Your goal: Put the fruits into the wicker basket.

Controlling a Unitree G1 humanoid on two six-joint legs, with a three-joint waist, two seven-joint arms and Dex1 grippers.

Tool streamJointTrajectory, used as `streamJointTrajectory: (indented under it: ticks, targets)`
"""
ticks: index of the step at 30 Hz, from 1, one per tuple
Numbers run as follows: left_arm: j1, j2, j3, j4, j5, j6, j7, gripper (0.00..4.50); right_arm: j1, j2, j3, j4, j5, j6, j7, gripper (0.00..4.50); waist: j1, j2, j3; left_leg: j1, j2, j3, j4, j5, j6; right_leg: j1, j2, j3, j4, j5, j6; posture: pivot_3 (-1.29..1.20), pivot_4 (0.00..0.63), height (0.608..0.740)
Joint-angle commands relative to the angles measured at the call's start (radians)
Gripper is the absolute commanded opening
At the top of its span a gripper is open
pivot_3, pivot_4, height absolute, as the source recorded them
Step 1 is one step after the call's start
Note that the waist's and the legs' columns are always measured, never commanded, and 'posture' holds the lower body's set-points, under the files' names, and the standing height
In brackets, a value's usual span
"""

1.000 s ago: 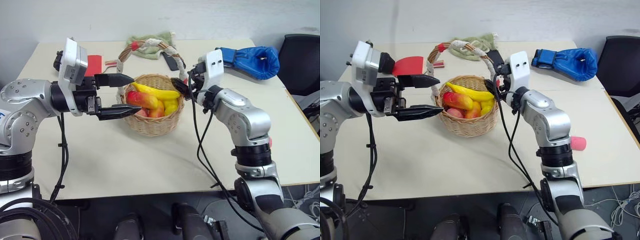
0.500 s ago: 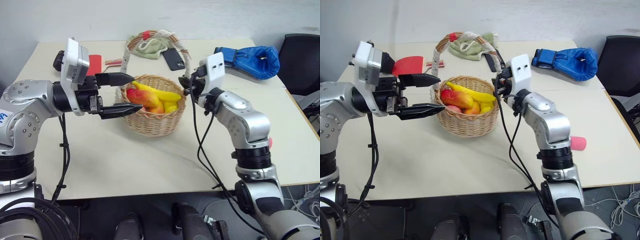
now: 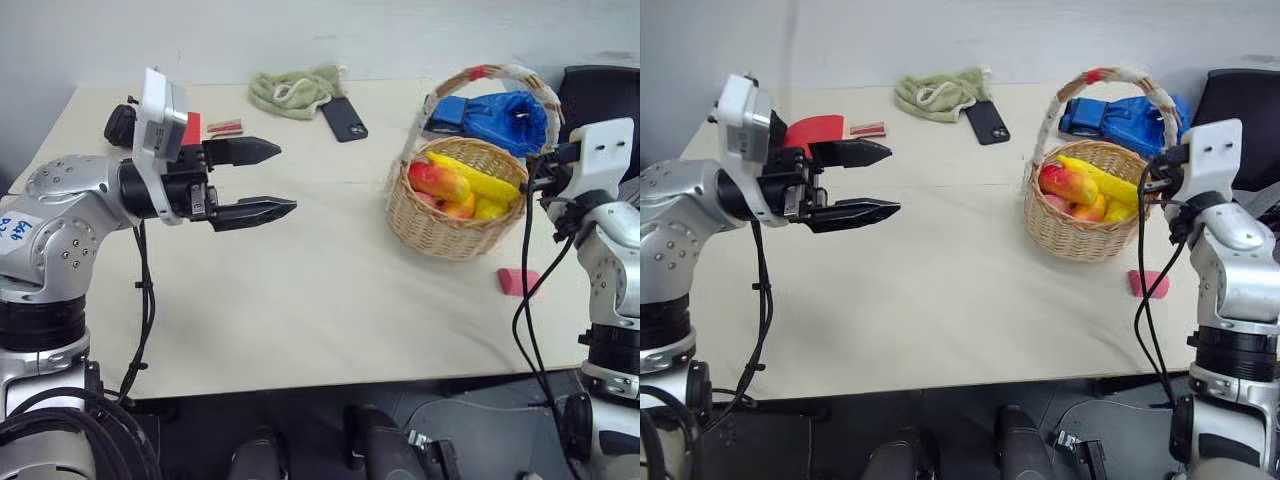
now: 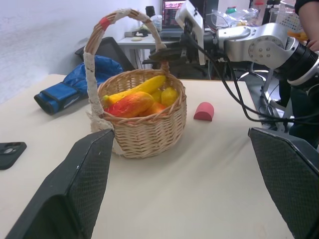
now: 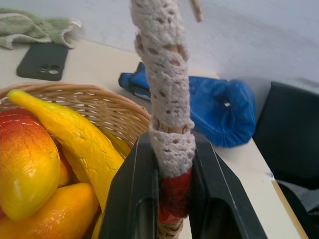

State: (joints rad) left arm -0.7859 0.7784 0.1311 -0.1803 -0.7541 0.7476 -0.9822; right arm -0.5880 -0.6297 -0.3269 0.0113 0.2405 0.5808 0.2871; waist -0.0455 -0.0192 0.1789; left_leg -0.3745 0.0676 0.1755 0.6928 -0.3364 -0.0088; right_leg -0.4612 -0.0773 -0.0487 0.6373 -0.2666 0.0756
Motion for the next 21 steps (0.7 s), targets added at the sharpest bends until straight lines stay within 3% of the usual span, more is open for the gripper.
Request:
streamJointTrajectory:
  ticks: [1, 9, 11, 17, 21]
  targets:
    - [-0.042, -0.006, -0.003, 0.008, 0.01, -0.025, -0.012, 4.5, 0.025, 0.011, -0.039, -0.036, 0.026, -0.011, -0.002, 1.61, 0.0, 0.0, 0.0, 0.0, 0.0, 0.0, -0.001, 0.0, 0.0, 0.0, 0.0, 0.0, 0.0, 0.0, 0.0, 0.0, 0.15, 0.74]
    - [-0.049, -0.011, -0.006, 0.021, -0.008, 0.005, -0.039, 4.5, 0.233, -0.099, -0.165, -0.333, 0.164, 0.214, 0.104, 4.36, 0.017, 0.001, 0.001, 0.0, -0.001, 0.0, -0.003, 0.001, 0.0, -0.001, 0.0, 0.001, -0.001, 0.0, 0.0, 0.0, 0.15, 0.74]
    - [-0.045, -0.008, -0.005, 0.024, -0.01, 0.013, -0.045, 4.5, 0.297, -0.149, -0.243, -0.413, 0.238, 0.308, 0.155, 4.44, 0.022, 0.001, 0.001, 0.0, -0.001, 0.0, -0.004, 0.001, 0.0, 0.0, 0.0, 0.0, -0.003, 0.0, 0.0, 0.0, 0.15, 0.74]
    - [-0.014, 0.035, 0.0, 0.061, 0.015, 0.002, -0.095, 4.5, 0.572, -0.401, -0.707, -0.467, 0.522, 0.626, 0.537, 4.44, 0.037, 0.001, 0.001, 0.004, -0.001, -0.002, -0.005, 0.001, 0.001, 0.006, 0.0, -0.001, -0.007, 0.0, 0.0, 0.0, 0.15, 0.74]
    - [-0.005, 0.036, -0.014, 0.074, 0.019, 0.004, -0.112, 4.5, 0.63, -0.448, -0.806, -0.41, 0.563, 0.661, 0.605, 4.44, 0.031, -0.003, 0.001, 0.014, -0.001, -0.005, -0.008, -0.001, 0.004, 0.017, 0.001, -0.001, -0.012, 0.0, 0.001, 0.0, 0.15, 0.74]
